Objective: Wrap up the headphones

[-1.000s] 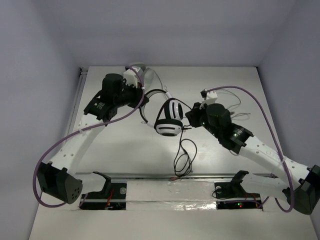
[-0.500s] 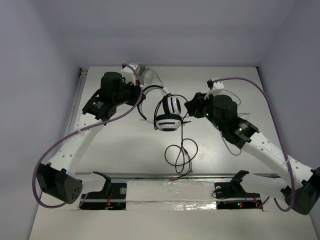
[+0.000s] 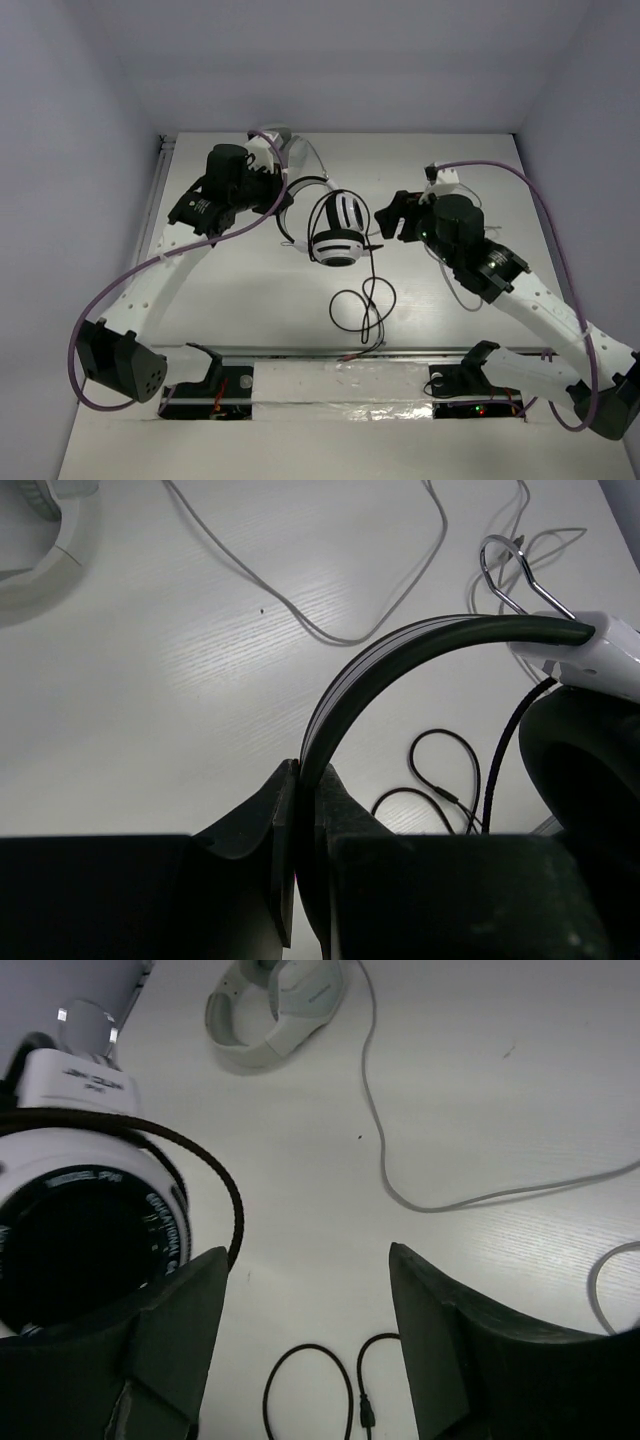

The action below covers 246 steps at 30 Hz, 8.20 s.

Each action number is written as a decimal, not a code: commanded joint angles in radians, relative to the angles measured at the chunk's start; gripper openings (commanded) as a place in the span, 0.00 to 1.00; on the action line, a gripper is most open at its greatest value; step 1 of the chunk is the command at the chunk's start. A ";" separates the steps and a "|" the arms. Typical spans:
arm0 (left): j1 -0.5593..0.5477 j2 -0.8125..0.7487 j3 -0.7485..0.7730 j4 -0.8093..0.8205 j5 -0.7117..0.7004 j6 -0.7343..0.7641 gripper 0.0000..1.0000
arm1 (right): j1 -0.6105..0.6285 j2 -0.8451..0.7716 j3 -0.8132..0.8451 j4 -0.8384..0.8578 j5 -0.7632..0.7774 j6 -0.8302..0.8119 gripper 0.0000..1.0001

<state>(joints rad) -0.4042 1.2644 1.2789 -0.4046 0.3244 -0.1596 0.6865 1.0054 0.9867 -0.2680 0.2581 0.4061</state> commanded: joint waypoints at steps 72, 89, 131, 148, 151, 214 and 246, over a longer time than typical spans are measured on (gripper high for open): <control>0.050 0.116 0.349 0.016 0.151 -0.158 0.00 | -0.007 0.013 -0.402 0.317 -0.240 0.243 0.00; 0.068 0.119 0.197 0.274 0.185 -0.428 0.00 | -0.007 0.163 -0.405 0.657 -0.384 0.258 0.04; 0.031 0.023 0.056 0.297 -0.760 -0.299 0.00 | 0.614 0.163 -0.415 0.753 -0.521 0.329 0.07; -0.263 -0.002 -0.118 0.070 -0.802 -0.015 0.00 | 0.614 0.122 0.286 -0.381 0.237 -0.042 0.00; -0.294 -0.002 -0.121 0.027 -0.763 0.029 0.00 | 0.591 0.151 0.331 -0.416 0.262 -0.072 0.00; 0.007 -0.112 0.049 0.245 0.390 -0.147 0.00 | 0.116 -0.053 -0.247 0.351 -0.052 0.011 0.21; 0.045 -0.040 0.329 0.358 0.367 -0.448 0.00 | 0.062 0.139 -0.427 0.809 -0.355 0.148 0.52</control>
<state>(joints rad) -0.3706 1.2362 1.5539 -0.1894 0.6781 -0.4957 0.7528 1.1576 0.5762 0.4580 -0.0875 0.5468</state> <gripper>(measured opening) 0.044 0.510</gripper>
